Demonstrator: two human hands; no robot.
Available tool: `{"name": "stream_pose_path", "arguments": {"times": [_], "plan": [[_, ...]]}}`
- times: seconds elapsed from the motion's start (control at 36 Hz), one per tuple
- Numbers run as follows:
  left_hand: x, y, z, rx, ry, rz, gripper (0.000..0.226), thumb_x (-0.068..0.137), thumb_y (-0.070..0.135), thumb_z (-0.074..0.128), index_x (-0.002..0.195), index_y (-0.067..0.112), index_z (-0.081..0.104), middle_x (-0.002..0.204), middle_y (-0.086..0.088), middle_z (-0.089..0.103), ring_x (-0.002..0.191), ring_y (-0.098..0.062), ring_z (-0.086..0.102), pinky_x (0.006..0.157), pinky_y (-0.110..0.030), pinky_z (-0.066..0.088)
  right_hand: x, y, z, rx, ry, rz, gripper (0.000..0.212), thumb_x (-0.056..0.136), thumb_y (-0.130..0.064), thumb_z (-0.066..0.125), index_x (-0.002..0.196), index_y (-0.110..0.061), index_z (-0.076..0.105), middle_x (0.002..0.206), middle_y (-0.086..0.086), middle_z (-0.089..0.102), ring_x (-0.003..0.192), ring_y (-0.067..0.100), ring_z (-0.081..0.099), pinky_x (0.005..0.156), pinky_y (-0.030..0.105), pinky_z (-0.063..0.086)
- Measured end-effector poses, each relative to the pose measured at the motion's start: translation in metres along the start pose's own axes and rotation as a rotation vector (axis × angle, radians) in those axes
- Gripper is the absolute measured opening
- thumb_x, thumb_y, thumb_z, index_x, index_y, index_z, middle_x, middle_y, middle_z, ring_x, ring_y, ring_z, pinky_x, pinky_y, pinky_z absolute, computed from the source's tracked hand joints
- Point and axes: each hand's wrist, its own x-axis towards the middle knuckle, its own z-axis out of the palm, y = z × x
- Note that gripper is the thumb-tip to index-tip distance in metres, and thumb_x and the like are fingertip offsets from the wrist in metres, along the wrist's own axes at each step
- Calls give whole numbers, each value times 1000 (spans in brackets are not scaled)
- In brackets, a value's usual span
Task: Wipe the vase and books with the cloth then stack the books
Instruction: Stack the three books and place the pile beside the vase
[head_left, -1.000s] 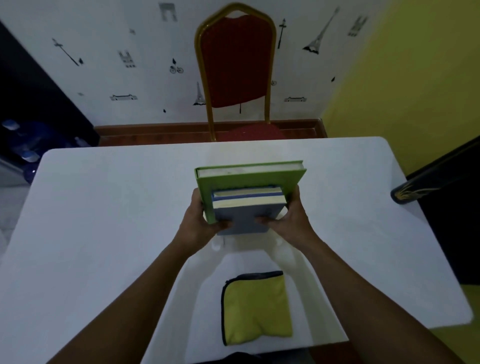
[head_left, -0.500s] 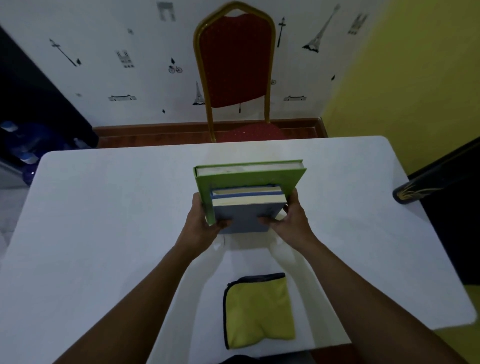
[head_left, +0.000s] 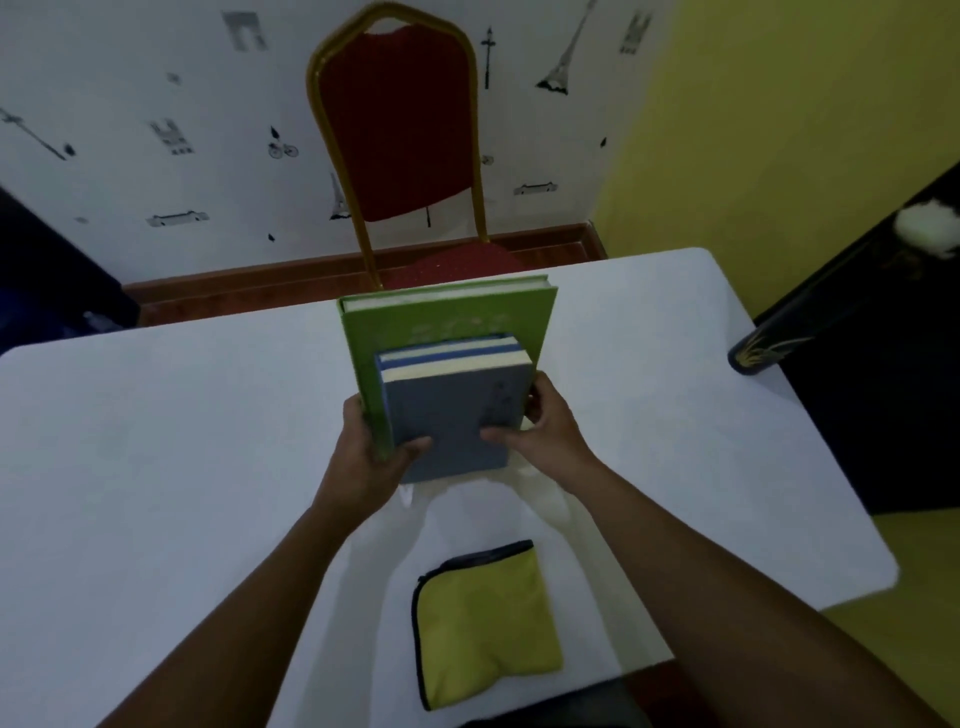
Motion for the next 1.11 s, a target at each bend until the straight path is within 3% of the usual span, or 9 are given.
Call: {"name": "stream_pose_path", "arguments": {"times": [0.08, 0.14, 0.31, 0.42, 0.61, 0.75, 0.92, 1.06, 1.11], "plan": [[6, 28, 10, -45, -54, -33, 76, 80, 41, 82, 136, 30, 32, 123, 21, 51, 110, 5, 55, 80, -24, 57, 3, -6, -27, 45, -35, -9, 66, 72, -20, 93, 125, -33, 56, 117, -12, 68, 104, 5, 66, 74, 22, 59], [12, 48, 25, -41, -57, -55, 79, 78, 48, 83, 137, 32, 32, 121, 25, 51, 110, 3, 56, 80, -29, 59, 6, -9, -50, 97, -52, -1, 60, 77, -21, 90, 127, -31, 59, 116, -10, 70, 98, 2, 68, 72, 20, 58], [28, 94, 109, -56, -67, -184, 93, 71, 63, 83, 142, 27, 35, 127, 7, 60, 107, -11, 64, 84, -36, 61, 15, 6, -133, 267, 15, 109, 41, 80, -25, 88, 117, -24, 71, 110, -2, 78, 99, 22, 76, 81, 42, 64], [31, 107, 179, -83, -73, -286, 103, 55, 77, 83, 136, 29, 41, 126, 4, 65, 105, -17, 68, 90, -46, 61, 14, 27, -196, 279, 44, 189, 36, 81, -24, 86, 114, -19, 73, 107, -1, 79, 97, 25, 77, 83, 45, 64], [33, 125, 269, -32, -150, -376, 105, 51, 80, 79, 133, 23, 48, 125, 2, 65, 107, -21, 67, 92, -47, 59, 12, 66, -276, 219, 83, 273, 36, 80, -28, 88, 113, -22, 74, 106, -3, 80, 94, 22, 77, 81, 43, 64], [42, 130, 294, -3, -210, -355, 94, 51, 80, 79, 121, 19, 64, 115, 0, 73, 94, -17, 73, 75, -41, 65, 16, 84, -299, 213, 62, 327, 41, 78, -34, 88, 115, -22, 74, 108, -3, 79, 97, 24, 77, 87, 46, 63], [46, 125, 308, 45, -258, -458, 125, 27, 95, 73, 123, 16, 58, 120, -8, 63, 99, -27, 70, 64, -44, 66, 24, 98, -310, 178, 50, 357, 40, 75, -34, 89, 112, -24, 75, 105, -4, 80, 95, 21, 77, 89, 49, 62], [42, 123, 313, 28, -268, -502, 97, 53, 77, 82, 121, 12, 60, 118, -10, 66, 96, -27, 71, 58, -41, 65, 27, 106, -309, 147, 50, 371, 43, 71, -36, 91, 109, -23, 77, 103, -4, 80, 92, 20, 78, 88, 48, 63], [41, 120, 313, 34, -272, -521, 99, 52, 79, 80, 121, 11, 61, 118, -11, 66, 96, -28, 71, 60, -42, 65, 27, 108, -306, 138, 45, 376, 42, 70, -36, 91, 108, -23, 77, 102, -4, 80, 91, 21, 78, 88, 48, 63]]}}
